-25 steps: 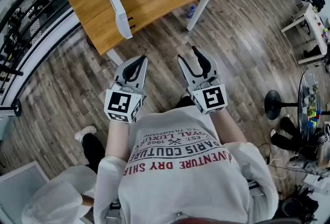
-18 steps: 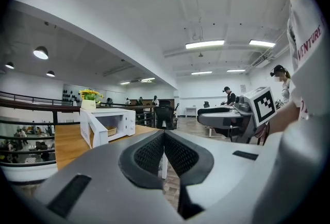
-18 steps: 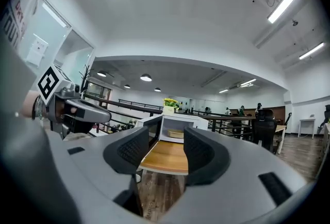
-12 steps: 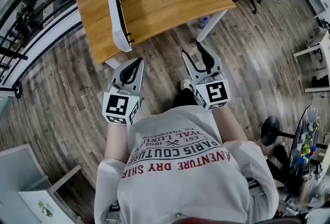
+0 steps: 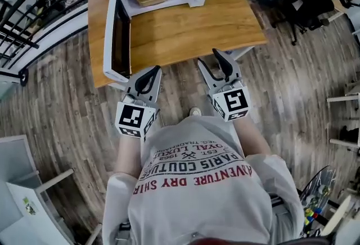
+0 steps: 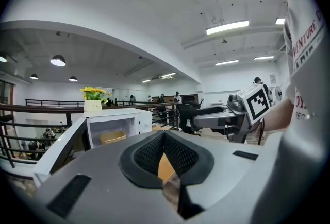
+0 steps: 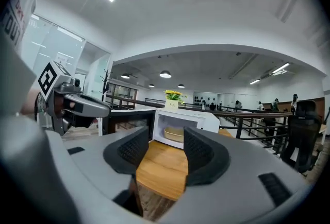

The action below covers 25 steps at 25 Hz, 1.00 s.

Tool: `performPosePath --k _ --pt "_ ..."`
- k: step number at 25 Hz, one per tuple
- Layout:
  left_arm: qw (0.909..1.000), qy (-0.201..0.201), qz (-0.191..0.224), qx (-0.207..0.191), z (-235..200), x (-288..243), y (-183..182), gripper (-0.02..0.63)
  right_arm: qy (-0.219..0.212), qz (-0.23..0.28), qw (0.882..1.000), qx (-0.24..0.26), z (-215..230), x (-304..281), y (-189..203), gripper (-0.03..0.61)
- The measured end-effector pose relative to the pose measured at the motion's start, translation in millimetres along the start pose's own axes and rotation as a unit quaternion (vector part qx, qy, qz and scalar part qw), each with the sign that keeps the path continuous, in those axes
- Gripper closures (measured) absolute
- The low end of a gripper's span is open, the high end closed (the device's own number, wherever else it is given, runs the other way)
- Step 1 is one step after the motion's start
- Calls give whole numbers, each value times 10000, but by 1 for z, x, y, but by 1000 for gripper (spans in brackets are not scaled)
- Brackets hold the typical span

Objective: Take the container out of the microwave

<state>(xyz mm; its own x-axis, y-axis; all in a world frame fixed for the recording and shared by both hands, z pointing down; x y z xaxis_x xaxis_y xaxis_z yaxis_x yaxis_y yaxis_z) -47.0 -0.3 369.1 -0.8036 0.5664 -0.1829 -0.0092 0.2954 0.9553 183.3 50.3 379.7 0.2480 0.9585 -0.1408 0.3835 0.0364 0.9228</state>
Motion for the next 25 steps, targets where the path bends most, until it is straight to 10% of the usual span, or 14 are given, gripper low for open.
performPosePath --k 25 --pt "9905 -1302 78 436 -96 -151 -30 597 -2689 -779 9542 1056 97 -248 28 370"
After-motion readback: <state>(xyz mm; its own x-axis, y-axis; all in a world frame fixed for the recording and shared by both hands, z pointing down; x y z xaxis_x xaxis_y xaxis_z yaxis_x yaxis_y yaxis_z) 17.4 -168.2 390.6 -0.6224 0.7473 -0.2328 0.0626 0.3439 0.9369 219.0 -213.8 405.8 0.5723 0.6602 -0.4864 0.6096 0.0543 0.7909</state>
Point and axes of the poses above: the fingertips, and each gripper's own axes: x backward along the fingers, z to its right, y out of its underside, the point moved 9 cm from there along x, backward along the fingers, and after that the axes turned 15 degrees about x, right-handed, at the moved point
